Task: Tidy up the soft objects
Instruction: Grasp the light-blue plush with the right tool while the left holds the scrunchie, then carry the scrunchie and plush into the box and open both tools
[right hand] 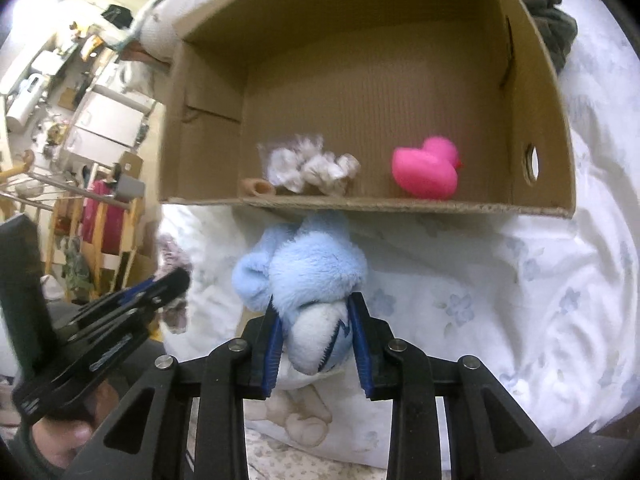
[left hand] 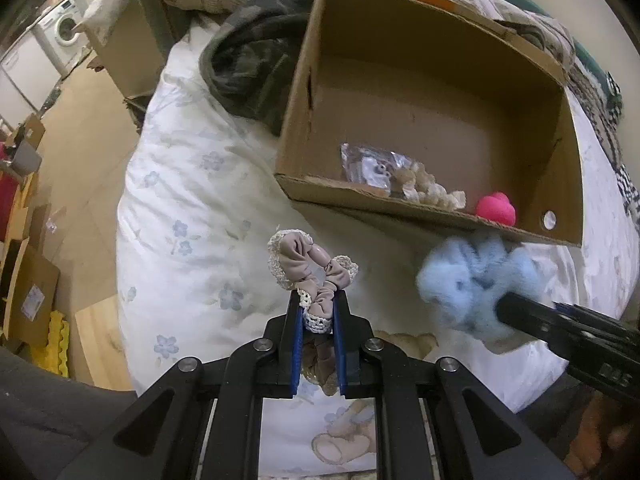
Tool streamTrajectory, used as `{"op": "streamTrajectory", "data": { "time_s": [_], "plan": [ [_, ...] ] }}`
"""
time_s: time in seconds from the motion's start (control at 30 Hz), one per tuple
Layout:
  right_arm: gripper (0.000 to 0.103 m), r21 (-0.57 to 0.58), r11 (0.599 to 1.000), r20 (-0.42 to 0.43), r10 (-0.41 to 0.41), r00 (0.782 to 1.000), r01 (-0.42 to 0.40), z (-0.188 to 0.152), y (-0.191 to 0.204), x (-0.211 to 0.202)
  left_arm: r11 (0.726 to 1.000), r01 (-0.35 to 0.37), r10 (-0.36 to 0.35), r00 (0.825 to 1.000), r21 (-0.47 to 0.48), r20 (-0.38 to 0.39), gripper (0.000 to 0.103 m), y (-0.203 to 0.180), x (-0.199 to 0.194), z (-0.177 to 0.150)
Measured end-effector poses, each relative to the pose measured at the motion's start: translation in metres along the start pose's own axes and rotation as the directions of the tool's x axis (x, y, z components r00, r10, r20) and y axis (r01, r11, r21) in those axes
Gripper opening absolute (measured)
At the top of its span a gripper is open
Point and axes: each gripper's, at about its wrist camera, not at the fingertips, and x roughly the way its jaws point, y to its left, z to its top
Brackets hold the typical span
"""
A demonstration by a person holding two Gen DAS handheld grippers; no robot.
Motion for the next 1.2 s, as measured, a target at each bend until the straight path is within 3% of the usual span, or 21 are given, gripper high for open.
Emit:
{"op": "streamTrajectory", "data": {
  "time_s": [0.27,0.37,0.6,0.97,1.2],
  "plan": [
    [0.03,-0.059,0.995,0.097,0.091,0.991,-0.085,-0.006,0.012,-0.041,0.997,-0.069,0.067,0.993,0.016,0.094,0.012,0.005,-0.036,0.002],
    [0.03,-0.075,0.99,0.139,0.128,0.982,-0.118,-0.007,0.016,-0.056,0.999,-0.043,0.044,0.993,-0.009,0.11,0.012,0.004,-0.054,0.006],
    [0.03,-0.126,0.977,0.236,0.197,0.952,-0.171,-0.01,0.024,-0.086,1.0,-0.004,-0.002,0.983,0.028,0.186,0.012,-0.011,-0.083,0.022],
    [0.03,-0.097,0.984,0.405,0.175,0.897,-0.148,0.002,0.018,-0.124,0.997,0.028,-0.045,0.971,0.076,0.235,0.012,-0.01,-0.084,0.056],
    [0.03,-0.06,0.985,0.426,0.171,0.889,-0.161,0.011,0.008,-0.124,0.997,-0.003,-0.018,0.966,0.078,0.259,0.012,-0.011,-0.092,0.06]
  ]
}}
